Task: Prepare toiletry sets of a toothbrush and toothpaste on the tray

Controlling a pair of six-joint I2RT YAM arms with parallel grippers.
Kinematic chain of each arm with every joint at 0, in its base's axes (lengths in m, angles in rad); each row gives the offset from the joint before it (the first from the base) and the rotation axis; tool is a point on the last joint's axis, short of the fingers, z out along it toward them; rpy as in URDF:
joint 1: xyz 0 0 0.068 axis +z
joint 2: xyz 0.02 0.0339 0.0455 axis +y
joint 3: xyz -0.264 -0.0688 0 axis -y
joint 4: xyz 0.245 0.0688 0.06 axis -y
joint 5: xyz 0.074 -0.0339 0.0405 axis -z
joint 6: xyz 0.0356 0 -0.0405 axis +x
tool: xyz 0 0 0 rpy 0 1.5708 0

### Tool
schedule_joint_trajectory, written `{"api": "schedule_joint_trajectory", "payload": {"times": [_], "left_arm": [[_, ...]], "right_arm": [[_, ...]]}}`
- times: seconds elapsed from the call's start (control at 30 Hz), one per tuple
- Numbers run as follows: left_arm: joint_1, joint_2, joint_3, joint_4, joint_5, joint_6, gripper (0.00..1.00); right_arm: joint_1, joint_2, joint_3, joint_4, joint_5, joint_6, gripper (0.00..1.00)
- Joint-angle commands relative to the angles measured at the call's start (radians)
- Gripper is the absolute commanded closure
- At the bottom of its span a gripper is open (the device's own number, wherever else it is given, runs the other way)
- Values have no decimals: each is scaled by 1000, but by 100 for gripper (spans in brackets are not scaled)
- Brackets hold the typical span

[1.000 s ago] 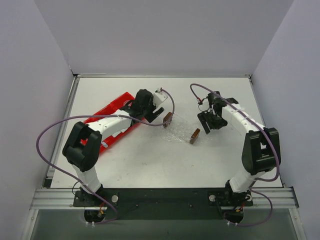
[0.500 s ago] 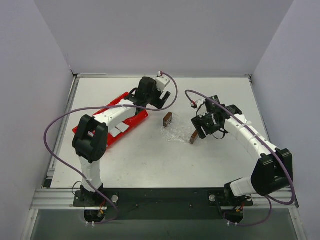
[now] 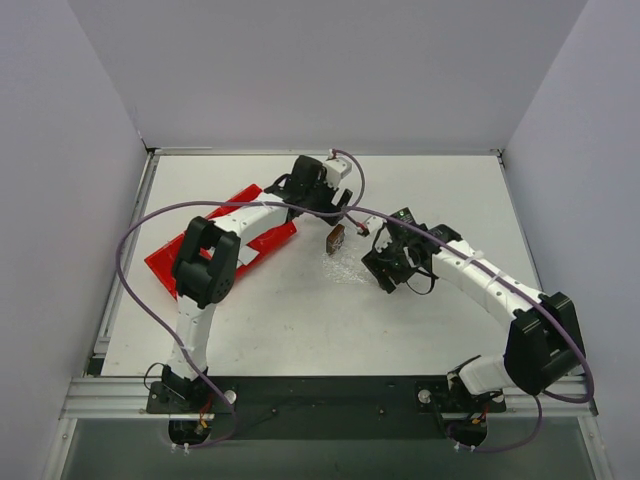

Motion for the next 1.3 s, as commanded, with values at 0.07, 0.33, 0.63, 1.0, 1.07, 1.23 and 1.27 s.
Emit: {"api": "schedule_joint_trajectory", "payload": {"times": [0.07,0.33,0.63,1.0,1.07,1.23,1.27], "left_arm": [[6,34,90,-24,82,-16,3],[4,-1,35,-31,92,16,3],[-2,-56,-22,-42,85,50,3],[-5,-101,-87,-25,46,75,2],[-5,-102,-90,-27,44,76,3],[-14,-115,-105,-21,38,73,3],[-16,-116,-108,-21,36,72,3]], "right_arm": [[60,45,3,39,113,-10,40],[69,76,11,53,209,-15,41],[69,80,20,62,260,-21,41],[67,116,59,65,314,-30,41],[67,117,65,65,320,-33,41],[63,122,77,64,335,-39,41],[63,122,80,64,338,-43,41]]}}
